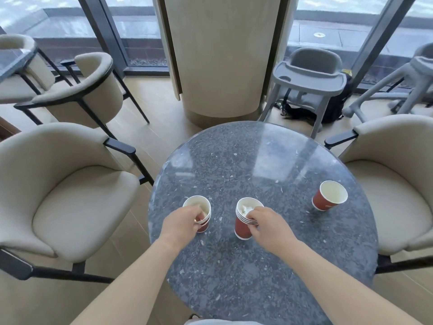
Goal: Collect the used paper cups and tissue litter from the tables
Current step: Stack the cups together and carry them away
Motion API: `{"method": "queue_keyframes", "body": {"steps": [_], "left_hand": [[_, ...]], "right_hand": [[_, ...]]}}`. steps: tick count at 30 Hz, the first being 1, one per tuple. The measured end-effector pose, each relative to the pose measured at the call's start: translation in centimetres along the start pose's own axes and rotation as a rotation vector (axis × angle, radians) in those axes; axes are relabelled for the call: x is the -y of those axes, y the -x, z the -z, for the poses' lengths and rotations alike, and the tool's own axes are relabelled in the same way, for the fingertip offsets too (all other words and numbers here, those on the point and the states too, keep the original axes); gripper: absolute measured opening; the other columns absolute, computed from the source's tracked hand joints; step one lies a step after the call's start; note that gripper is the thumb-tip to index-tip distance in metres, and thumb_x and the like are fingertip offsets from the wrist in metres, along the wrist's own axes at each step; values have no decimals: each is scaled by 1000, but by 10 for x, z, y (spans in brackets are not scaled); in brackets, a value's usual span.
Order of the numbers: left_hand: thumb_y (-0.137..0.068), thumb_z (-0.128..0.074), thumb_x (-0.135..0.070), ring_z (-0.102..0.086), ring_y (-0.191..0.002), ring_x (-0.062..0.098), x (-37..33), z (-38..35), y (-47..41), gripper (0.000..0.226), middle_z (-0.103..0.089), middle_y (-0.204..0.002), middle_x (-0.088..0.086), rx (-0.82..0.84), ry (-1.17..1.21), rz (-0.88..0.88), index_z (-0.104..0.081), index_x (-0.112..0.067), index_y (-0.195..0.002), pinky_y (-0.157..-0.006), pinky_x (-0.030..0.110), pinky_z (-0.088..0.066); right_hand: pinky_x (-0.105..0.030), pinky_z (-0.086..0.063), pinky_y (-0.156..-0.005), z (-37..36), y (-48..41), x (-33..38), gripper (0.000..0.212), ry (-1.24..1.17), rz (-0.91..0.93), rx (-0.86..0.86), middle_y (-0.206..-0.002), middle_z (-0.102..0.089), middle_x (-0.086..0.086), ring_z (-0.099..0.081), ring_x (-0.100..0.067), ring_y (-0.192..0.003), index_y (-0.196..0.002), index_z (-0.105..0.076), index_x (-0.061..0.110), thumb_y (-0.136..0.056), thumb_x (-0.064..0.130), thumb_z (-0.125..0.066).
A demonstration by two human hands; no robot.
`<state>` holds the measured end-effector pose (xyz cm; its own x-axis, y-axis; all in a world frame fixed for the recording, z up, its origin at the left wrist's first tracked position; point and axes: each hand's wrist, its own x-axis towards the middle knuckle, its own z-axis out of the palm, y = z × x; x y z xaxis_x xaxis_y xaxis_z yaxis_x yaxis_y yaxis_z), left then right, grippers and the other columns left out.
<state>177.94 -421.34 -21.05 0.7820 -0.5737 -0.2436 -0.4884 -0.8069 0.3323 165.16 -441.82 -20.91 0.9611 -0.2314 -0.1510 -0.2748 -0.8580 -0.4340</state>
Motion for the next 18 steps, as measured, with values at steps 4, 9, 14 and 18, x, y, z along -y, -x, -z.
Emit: {"method": "queue_keyframes", "body": {"steps": [4, 9, 14, 18], "left_hand": [[-83, -62, -24, -58, -91, 15, -22, -15, -5, 10, -62, -91, -12, 49, 17, -68, -59, -30, -91, -65, 25, -38], [-84, -61, -25, -58, -92, 17, -65, -29, -20, 11, -63, -94, -10, 84, 10, -181, -57, -30, -93, -66, 26, -40], [-85, -59, -22, -58, -94, 18, -121, -41, -41, 12, -63, -98, -11, 102, -10, -301, -59, -31, -94, -66, 25, -39], [-84, -56, -22, -58, -95, 21, -163, -53, -54, 13, -64, -98, -7, 92, 7, -349, -61, -28, -94, -70, 29, -45]], "right_hand": [[-33, -46, -81, 4, 8, -11, 15, -18, -30, -14, -99, -60, 1, -51, -19, -99, -96, -62, 14, -87, 18, -50], [-29, -43, -83, 18, 21, -34, 17, -30, -55, -72, -102, -61, 0, -51, -19, -100, -100, -63, 15, -87, 19, -52], [-32, -44, -82, 34, 37, -64, 17, -42, -111, -118, -102, -61, -2, -51, -22, -100, -100, -63, 14, -87, 18, -52], [-34, -46, -83, 42, 52, -93, 17, -28, -159, -109, -107, -60, 1, -49, -20, -104, -101, -62, 15, -89, 18, -50]]}}
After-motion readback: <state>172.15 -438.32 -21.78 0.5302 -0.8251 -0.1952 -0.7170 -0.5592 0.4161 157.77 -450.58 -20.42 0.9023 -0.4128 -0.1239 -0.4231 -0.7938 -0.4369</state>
